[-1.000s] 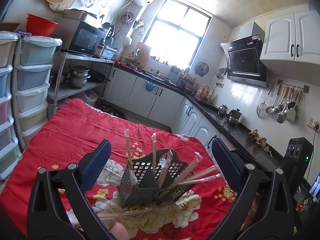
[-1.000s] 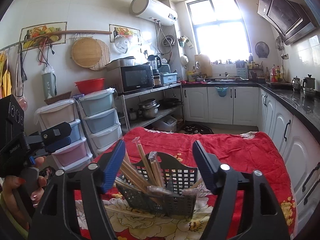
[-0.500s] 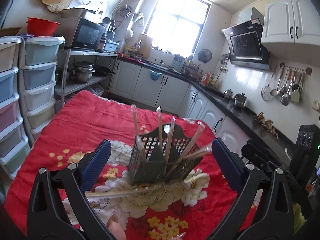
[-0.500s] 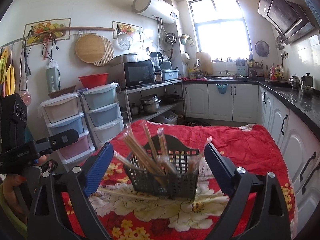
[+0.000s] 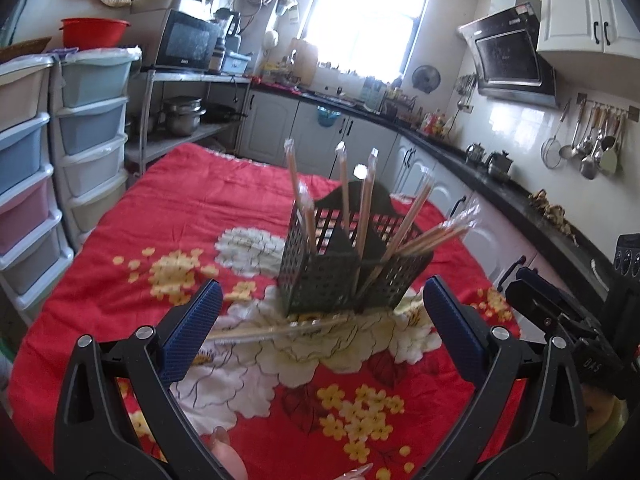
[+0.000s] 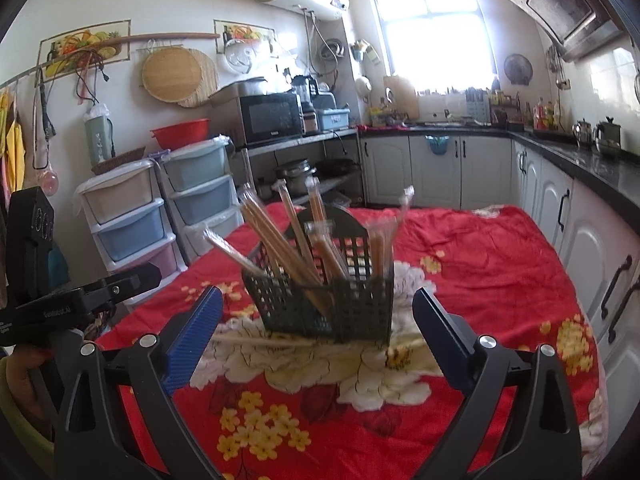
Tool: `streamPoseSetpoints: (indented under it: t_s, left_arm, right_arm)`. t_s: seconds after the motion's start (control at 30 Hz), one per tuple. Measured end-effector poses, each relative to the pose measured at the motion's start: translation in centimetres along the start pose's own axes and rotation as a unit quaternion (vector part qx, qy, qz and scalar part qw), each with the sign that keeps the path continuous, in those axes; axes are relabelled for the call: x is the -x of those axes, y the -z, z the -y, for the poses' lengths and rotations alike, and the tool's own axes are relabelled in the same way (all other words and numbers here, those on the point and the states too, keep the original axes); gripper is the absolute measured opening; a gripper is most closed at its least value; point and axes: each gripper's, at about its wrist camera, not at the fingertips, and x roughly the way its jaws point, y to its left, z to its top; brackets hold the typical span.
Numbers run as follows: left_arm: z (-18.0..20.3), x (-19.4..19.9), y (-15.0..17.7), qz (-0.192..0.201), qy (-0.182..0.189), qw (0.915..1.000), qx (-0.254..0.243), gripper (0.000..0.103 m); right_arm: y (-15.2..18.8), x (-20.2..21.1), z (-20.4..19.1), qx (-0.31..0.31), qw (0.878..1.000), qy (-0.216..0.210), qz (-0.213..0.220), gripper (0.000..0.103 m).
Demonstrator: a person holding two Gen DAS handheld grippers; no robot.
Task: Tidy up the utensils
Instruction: 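Withdraw both open tools up and away from the caddy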
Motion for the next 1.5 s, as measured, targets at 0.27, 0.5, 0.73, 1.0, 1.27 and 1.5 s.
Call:
streamPoseSetpoints:
  t_s: [0.27, 0.5, 0.73, 1.0, 1.27, 1.5]
  left_arm:
    - [0.1, -1.5, 3.2, -0.038, -0.019, 0.9991, -0.003, 0.092]
    - [0.7, -2.0, 5.5, -0.027, -0.034, 0.999, -0.009, 0.092]
    - [1.1, -1.5, 6.8, 0.011, -0.033, 0.9991, -0.022, 0.092]
    - [1.5, -0.7, 7.7, 0.039, -0.019, 0.9985, -0.033, 0.092]
    - [2.3, 0.5, 8.3, 0.077, -0.008, 0.9959, -0.047, 0.092]
    - [2.7, 1.0, 8.8, 0.105, -0.025, 0.9926, -0.056, 0.092]
  right_arm:
    - [3.0, -0.7, 0.4, -0.002, 0.999, 0.032, -0.034, 0.095]
    - [5.5, -0.9, 0.6, -0.008, 0.998, 0.046, -0.04, 0.096]
    - [7.4, -0.1, 0.5, -0.008, 0.998, 0.059, -0.009, 0.096]
    - [8.7, 1.3, -0.6, 0.01, 0.998, 0.064, 0.016, 0.097]
    - [9.1, 3.9, -2.4, 0.048, 0.989, 0.08, 0.112, 0.097]
    - [9.3, 4.8, -2.0, 0.045, 0.982, 0.102, 0.154, 0.097]
